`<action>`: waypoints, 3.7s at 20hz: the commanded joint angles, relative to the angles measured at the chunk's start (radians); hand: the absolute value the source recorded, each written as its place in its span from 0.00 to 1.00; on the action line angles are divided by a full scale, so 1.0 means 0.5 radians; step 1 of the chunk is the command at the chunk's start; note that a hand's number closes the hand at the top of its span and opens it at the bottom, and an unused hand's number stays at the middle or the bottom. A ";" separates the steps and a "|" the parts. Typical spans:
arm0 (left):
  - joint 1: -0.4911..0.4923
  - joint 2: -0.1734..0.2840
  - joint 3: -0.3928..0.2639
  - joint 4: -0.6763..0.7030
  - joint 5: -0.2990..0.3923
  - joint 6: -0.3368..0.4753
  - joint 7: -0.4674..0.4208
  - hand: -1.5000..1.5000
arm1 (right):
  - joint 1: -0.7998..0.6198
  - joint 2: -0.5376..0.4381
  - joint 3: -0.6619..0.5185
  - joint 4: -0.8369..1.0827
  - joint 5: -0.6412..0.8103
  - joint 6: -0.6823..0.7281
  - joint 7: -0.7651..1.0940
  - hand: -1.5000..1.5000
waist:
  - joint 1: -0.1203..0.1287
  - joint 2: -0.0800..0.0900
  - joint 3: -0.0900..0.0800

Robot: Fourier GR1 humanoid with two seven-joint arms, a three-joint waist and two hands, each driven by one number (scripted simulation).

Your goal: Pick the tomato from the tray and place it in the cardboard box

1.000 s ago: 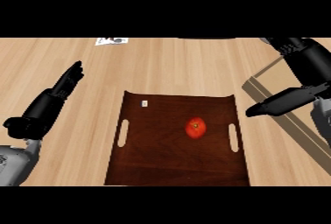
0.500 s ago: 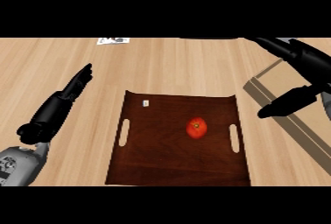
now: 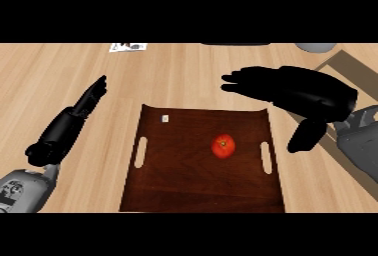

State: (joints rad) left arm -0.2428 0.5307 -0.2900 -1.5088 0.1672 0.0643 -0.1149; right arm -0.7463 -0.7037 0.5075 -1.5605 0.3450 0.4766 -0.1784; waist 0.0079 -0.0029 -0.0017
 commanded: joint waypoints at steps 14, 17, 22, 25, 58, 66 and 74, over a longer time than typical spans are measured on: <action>0.023 -0.106 0.136 0.096 -0.132 -0.101 -0.071 0.50 | 0.083 0.616 0.341 -0.558 0.339 0.706 1.277 0.00 | -0.020 0.002 0.002; -0.056 -0.155 0.133 -0.031 -0.169 -0.098 0.151 0.50 | 0.075 0.622 0.248 -0.405 0.398 0.774 1.157 0.00 | -0.013 0.004 0.003; -0.050 -0.165 0.180 -0.104 -0.207 -0.175 0.181 0.50 | 0.140 0.675 0.331 -0.317 0.723 0.624 1.060 0.00 | -0.003 0.006 0.004; 0.119 -0.236 0.169 -0.115 -0.260 -0.157 0.055 0.50 | 0.223 0.793 0.418 -0.304 0.875 0.526 1.082 0.00 | 0.000 0.005 0.004; 0.022 -0.485 0.474 -0.039 -0.532 -0.436 0.083 0.50 | 0.287 1.073 0.126 0.568 1.791 0.189 0.383 0.00 | -0.009 0.007 0.003; 0.038 -0.495 0.540 -0.008 -0.528 -0.499 0.067 0.50 | 0.443 1.007 0.189 0.682 1.905 -0.091 0.074 1.00 | -0.007 0.008 0.003; -0.014 -0.555 0.556 -0.013 -0.556 -0.501 0.130 0.50 | 0.314 1.075 0.064 0.782 1.981 -0.371 -0.169 1.00 | -0.011 0.007 0.004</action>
State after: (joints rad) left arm -0.2309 0.2790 -0.0088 -1.5253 -0.0938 -0.1982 -0.0648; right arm -0.5719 -0.1650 0.5682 -1.1764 1.3199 0.3403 -0.2025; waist 0.0049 0.0010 0.0002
